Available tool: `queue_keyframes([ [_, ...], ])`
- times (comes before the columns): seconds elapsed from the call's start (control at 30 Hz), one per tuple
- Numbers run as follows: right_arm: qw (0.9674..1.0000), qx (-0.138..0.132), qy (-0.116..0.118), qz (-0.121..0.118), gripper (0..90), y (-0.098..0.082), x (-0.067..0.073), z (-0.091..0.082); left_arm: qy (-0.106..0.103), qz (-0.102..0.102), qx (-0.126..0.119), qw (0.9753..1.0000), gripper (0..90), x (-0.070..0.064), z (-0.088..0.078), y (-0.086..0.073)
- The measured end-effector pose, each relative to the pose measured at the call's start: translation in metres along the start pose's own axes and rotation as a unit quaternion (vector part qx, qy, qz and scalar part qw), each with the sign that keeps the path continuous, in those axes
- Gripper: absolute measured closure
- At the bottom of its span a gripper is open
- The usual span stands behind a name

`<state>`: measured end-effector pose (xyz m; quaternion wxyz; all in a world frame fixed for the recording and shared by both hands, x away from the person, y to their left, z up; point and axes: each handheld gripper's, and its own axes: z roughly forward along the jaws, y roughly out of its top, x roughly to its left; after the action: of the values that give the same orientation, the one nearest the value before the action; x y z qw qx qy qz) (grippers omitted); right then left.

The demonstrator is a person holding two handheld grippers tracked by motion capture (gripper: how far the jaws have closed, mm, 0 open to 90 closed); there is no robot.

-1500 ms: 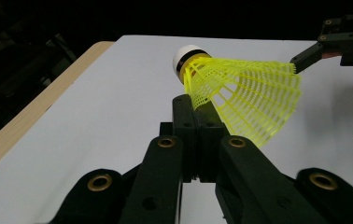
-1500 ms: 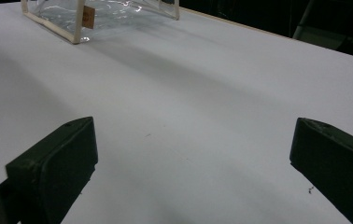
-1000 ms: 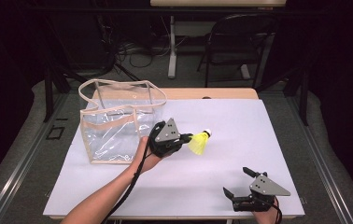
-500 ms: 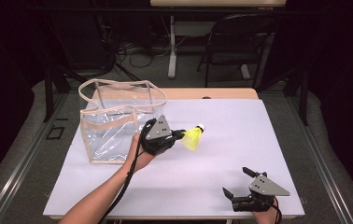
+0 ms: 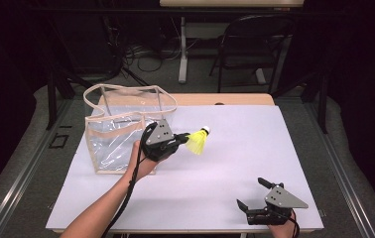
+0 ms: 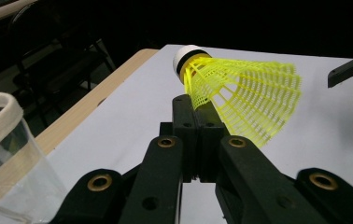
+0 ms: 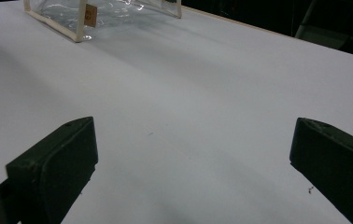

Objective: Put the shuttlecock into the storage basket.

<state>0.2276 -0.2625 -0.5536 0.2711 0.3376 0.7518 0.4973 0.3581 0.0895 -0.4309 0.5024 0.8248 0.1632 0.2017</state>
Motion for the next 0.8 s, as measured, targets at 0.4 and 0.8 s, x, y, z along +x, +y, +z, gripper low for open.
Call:
queue_keyframes([
  [0.4, 1.0000, 0.000, 0.000, -0.001, 0.5, 0.000, 0.000, 0.000, 0.019, -0.009, -0.004, 0.9998, 89.8, 0.011, -0.010, -0.001],
  [0.8, 1.0000, 0.001, 0.000, -0.002, 0.5, 0.000, 0.000, 0.000, 0.038, -0.007, -0.007, 0.9992, 89.8, 0.022, -0.022, 0.004],
])
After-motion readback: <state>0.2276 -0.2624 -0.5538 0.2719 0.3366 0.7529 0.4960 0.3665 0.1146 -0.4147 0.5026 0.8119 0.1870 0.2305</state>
